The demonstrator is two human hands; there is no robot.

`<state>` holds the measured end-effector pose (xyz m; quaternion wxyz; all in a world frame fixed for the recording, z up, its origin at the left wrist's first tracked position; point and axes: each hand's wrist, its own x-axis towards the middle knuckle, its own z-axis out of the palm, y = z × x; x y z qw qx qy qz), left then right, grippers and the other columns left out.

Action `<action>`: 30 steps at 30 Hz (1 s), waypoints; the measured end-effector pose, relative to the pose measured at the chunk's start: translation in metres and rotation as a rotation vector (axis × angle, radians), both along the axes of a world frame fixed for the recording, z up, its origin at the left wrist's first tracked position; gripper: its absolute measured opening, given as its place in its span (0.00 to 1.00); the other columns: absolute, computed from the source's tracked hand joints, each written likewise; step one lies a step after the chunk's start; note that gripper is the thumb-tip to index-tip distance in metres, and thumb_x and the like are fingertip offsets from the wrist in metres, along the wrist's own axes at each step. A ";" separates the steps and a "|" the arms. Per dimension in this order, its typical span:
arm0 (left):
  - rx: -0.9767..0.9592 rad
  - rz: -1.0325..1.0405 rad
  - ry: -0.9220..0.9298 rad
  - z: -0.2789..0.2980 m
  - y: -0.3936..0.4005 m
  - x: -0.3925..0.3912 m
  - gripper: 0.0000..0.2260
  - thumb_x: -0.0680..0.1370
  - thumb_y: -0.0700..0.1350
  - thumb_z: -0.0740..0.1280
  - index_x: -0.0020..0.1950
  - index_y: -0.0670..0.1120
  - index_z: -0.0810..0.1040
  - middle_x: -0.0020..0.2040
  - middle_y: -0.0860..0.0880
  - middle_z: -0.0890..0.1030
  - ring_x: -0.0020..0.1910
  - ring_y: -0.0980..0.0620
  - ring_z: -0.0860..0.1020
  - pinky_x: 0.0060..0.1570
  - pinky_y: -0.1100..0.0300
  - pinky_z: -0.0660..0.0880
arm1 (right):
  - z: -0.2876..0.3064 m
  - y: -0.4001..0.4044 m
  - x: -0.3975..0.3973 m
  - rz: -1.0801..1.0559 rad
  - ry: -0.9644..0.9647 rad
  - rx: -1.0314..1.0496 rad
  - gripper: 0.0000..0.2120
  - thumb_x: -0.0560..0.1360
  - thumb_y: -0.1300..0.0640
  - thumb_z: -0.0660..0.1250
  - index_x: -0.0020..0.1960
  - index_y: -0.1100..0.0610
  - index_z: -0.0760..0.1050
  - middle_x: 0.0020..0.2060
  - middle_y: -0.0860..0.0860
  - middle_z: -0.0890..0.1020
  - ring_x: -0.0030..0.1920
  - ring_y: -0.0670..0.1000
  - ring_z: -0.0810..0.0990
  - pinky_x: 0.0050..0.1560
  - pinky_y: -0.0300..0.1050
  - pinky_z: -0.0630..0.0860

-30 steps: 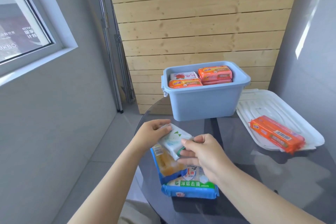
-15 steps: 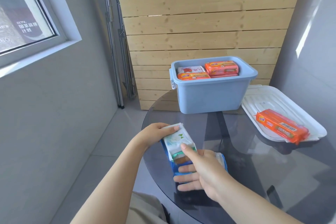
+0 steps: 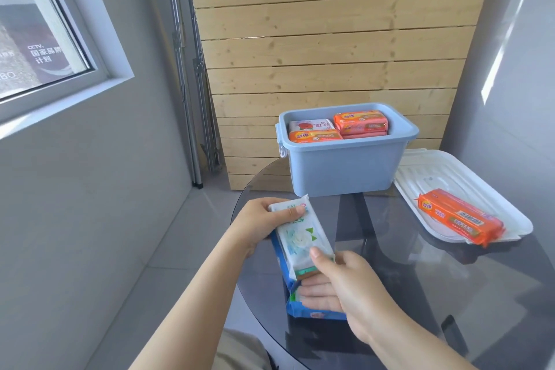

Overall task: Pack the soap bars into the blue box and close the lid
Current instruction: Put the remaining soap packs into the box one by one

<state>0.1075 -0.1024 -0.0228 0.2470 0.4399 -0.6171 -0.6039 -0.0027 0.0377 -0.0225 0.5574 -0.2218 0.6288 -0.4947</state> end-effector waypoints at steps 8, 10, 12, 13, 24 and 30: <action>-0.204 0.094 0.129 0.038 0.000 -0.033 0.16 0.63 0.51 0.79 0.48 0.50 0.84 0.44 0.50 0.86 0.44 0.52 0.85 0.45 0.58 0.81 | 0.019 -0.008 -0.038 -0.034 0.042 -0.173 0.13 0.76 0.55 0.65 0.55 0.64 0.73 0.40 0.60 0.85 0.37 0.55 0.86 0.35 0.43 0.83; -0.285 0.139 0.133 0.053 -0.001 -0.043 0.18 0.63 0.57 0.77 0.49 0.54 0.84 0.45 0.51 0.85 0.45 0.54 0.84 0.46 0.59 0.79 | 0.029 -0.015 -0.052 -0.048 0.060 -0.220 0.13 0.76 0.57 0.65 0.57 0.63 0.73 0.43 0.60 0.85 0.39 0.54 0.86 0.38 0.45 0.83; -0.343 0.187 0.122 0.069 -0.005 -0.055 0.17 0.64 0.61 0.73 0.50 0.57 0.83 0.48 0.50 0.84 0.46 0.54 0.82 0.45 0.61 0.78 | 0.042 -0.023 -0.066 -0.065 0.077 -0.273 0.13 0.77 0.58 0.64 0.59 0.62 0.73 0.46 0.60 0.84 0.41 0.55 0.86 0.40 0.46 0.83; -0.348 0.197 0.138 0.076 -0.006 -0.061 0.17 0.64 0.61 0.72 0.49 0.57 0.83 0.49 0.50 0.84 0.47 0.53 0.81 0.47 0.59 0.78 | 0.048 -0.027 -0.073 -0.076 0.089 -0.299 0.13 0.77 0.59 0.64 0.60 0.61 0.73 0.48 0.60 0.84 0.42 0.56 0.86 0.41 0.46 0.83; -0.352 0.307 0.219 0.126 -0.042 -0.149 0.20 0.71 0.54 0.71 0.61 0.49 0.78 0.49 0.52 0.83 0.43 0.55 0.80 0.37 0.63 0.75 | 0.109 -0.094 -0.177 -0.251 0.490 -0.404 0.07 0.76 0.57 0.65 0.51 0.55 0.79 0.46 0.56 0.85 0.44 0.54 0.85 0.44 0.49 0.82; -0.352 0.198 -0.047 0.120 -0.089 -0.189 0.18 0.72 0.55 0.69 0.47 0.40 0.82 0.35 0.43 0.77 0.34 0.46 0.70 0.38 0.57 0.68 | 0.131 -0.148 -0.238 -0.181 0.892 -0.195 0.15 0.74 0.50 0.67 0.50 0.61 0.81 0.34 0.55 0.83 0.34 0.55 0.82 0.48 0.54 0.81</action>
